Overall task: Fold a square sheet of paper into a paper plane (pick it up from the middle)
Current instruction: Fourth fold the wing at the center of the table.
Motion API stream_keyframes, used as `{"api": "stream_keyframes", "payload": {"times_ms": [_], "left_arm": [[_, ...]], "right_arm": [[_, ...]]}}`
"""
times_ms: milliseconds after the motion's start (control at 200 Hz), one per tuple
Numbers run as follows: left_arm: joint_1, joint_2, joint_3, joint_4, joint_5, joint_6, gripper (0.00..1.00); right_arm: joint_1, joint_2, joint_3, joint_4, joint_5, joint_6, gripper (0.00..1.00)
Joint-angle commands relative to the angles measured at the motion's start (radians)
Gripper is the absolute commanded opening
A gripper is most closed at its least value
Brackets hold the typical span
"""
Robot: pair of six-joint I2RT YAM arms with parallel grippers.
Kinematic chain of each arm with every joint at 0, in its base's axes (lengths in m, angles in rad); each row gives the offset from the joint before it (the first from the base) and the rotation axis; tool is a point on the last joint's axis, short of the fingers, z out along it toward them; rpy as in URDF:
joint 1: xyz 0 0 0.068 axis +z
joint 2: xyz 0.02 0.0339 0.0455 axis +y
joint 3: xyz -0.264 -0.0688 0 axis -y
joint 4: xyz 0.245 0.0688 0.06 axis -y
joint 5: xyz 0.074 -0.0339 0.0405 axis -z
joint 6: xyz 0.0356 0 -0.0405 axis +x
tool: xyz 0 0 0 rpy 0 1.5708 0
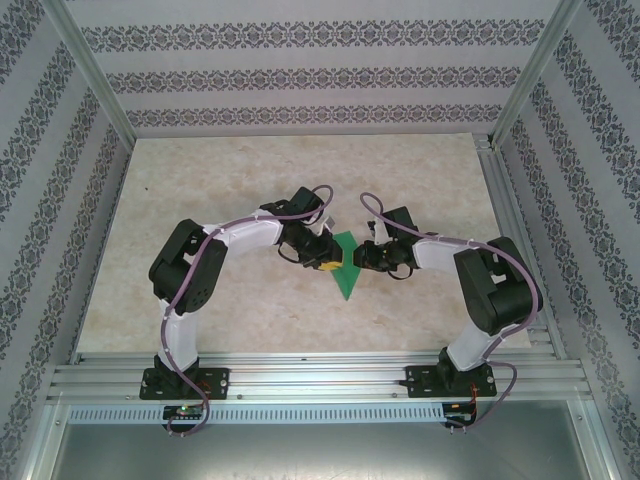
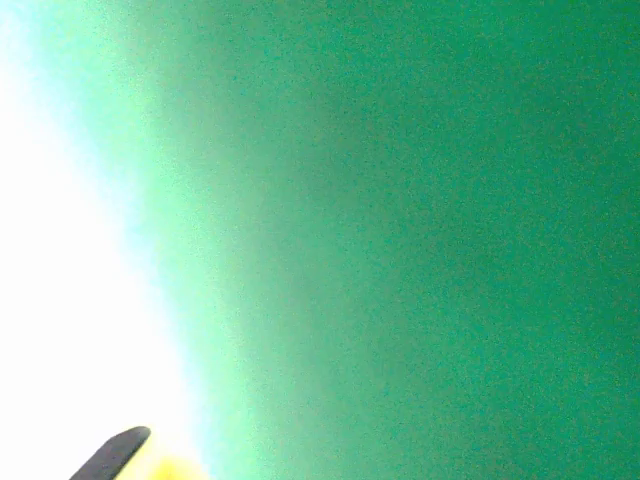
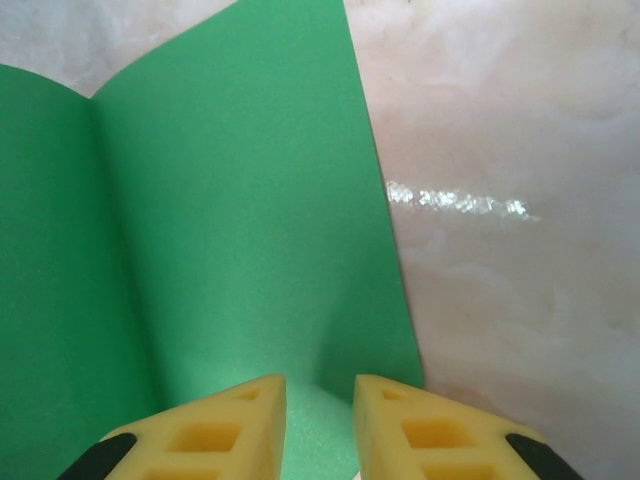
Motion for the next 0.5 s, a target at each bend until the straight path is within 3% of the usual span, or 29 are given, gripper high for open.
{"api": "stream_keyframes", "payload": {"times_ms": [0,220,495], "left_arm": [[-0.016,0.003,0.020,0.034,-0.024,-0.015,0.24],[-0.016,-0.010,0.035,0.034,-0.027,-0.003,0.33],[-0.040,-0.079,-0.019,0.069,-0.140,-0.033,0.36]], "right_arm": [[0.009,0.033,0.023,-0.045,-0.008,-0.042,0.26],[0.013,0.033,0.023,-0.042,0.006,-0.024,0.26],[0.024,0.033,0.022,-0.035,0.016,-0.002,0.26]]}}
